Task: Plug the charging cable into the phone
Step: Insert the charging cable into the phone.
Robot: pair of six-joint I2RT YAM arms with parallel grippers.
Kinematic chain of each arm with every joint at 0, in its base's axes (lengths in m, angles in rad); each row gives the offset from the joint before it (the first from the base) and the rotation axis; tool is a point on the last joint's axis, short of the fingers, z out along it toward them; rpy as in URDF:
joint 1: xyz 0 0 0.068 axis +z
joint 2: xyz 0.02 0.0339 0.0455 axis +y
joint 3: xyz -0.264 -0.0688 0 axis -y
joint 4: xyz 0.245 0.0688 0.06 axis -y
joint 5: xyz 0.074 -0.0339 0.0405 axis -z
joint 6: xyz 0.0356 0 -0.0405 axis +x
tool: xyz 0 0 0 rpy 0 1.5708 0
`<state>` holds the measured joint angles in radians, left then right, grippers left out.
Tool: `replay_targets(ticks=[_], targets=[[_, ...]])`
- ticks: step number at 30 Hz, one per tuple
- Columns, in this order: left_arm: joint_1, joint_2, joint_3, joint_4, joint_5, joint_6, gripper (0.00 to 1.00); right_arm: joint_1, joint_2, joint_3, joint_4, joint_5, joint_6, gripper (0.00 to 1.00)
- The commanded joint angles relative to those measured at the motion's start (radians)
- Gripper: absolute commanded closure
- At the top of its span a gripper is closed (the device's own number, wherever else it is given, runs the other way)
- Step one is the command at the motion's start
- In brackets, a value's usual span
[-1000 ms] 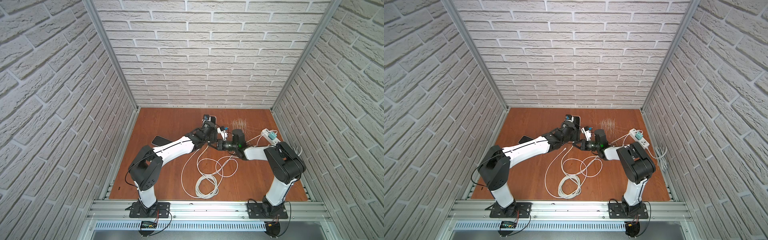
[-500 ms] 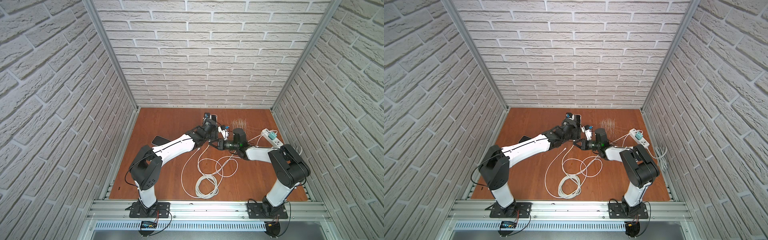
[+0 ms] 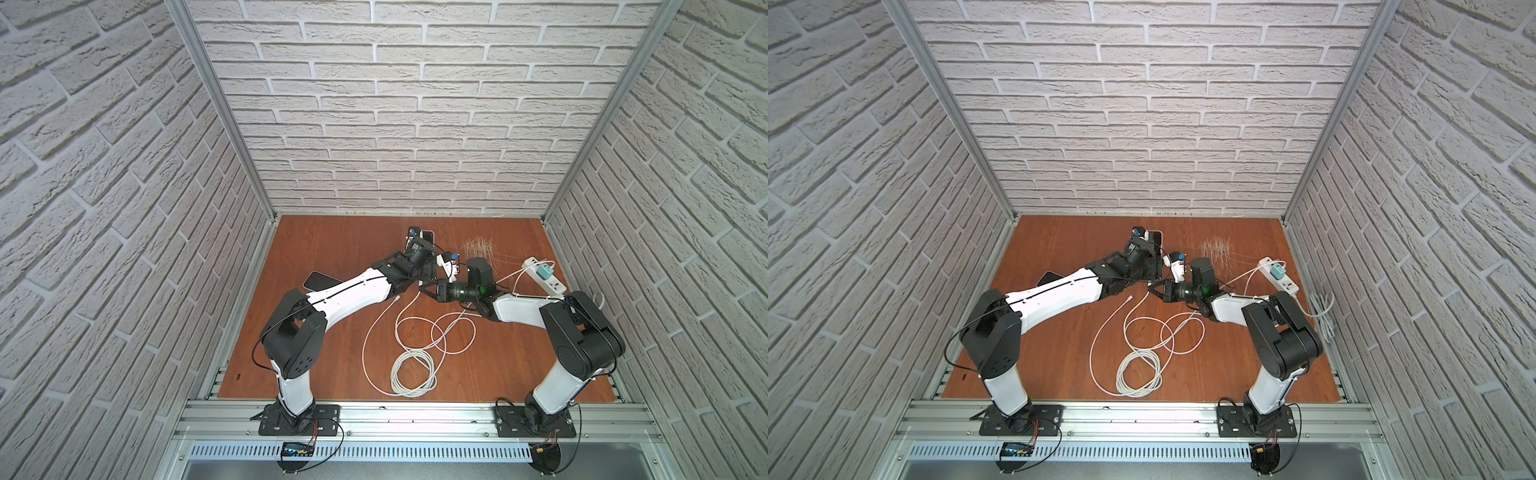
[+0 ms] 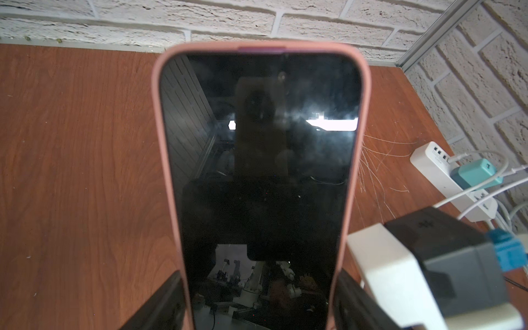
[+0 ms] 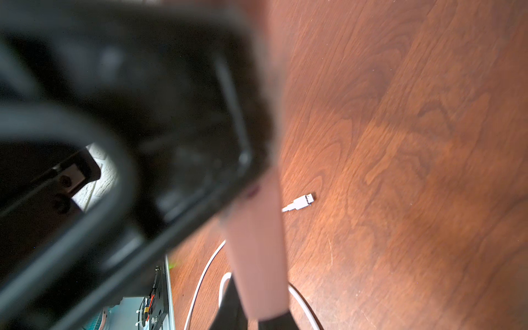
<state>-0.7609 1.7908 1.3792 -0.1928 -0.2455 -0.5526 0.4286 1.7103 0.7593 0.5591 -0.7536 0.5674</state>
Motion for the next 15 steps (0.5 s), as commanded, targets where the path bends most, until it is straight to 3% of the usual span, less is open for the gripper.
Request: replay_targets(ticks=[1,15], targets=[[-0.017,0.038,0.009,-0.138,0.060,-0.012,0.59,-0.011,-0.069,0.019,0.160,0.049,-0.022,0.97],[-0.017,0.055,0.014,-0.130,0.099,-0.024,0.60,-0.028,-0.009,0.039,0.225,0.031,0.054,0.97]])
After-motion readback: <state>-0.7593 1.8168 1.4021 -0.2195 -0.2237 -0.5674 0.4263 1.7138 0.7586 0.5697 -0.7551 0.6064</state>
